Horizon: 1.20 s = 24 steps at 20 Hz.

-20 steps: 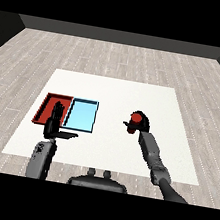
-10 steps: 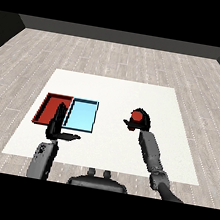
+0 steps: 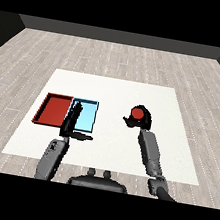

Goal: Pick the red can and put it in the red box

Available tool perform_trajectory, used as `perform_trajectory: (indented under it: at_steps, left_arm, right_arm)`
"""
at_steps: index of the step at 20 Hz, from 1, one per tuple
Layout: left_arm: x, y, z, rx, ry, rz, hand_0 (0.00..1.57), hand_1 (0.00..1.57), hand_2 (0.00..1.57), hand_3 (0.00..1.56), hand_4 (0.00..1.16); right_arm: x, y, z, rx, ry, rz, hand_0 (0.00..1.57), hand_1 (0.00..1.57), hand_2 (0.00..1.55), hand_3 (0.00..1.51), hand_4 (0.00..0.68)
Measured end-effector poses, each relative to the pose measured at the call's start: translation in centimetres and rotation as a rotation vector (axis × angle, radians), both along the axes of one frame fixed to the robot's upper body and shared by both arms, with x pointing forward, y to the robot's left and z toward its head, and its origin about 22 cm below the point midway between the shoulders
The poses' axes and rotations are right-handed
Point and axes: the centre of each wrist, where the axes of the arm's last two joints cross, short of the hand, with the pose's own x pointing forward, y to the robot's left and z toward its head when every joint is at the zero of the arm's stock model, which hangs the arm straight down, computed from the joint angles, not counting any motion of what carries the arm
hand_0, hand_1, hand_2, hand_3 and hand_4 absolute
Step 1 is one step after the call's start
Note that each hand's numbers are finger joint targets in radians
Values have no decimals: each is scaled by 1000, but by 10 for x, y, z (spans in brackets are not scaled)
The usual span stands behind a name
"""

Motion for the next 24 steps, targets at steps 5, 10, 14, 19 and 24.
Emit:
perform_trajectory:
  at_steps: [5, 10, 14, 19, 24]
  left_arm:
    - [3, -19, 0, -11, 26, -37, 0, 0, 0, 0, 0]
    - [8, -45, 6, -26, 35, -83, 0, 0, 0, 0, 0]
    - [10, -65, 7, -25, 39, -113, 0, 0, 0, 0, 0]
    - [5, -81, 6, -12, 51, -135, 0, 0, 0, 0, 0]
    - [15, -89, 4, 7, 55, -146, 0, 0, 0, 0, 0]
  right_arm:
    - [-19, 34, 7, 13, -15, 10, 1429, 1429, 1443, 1421, 649]
    - [-32, 61, 14, 14, -24, 21, 1410, 1410, 1425, 1413, 645]
    - [-37, 79, 26, 9, -51, 48, 1392, 1392, 1403, 1393, 636]
    - [-43, 92, 33, 17, -70, 75, 1387, 1387, 1407, 1396, 611]
    - [-54, 108, 34, 30, -88, 104, 1410, 1410, 1432, 1406, 613]
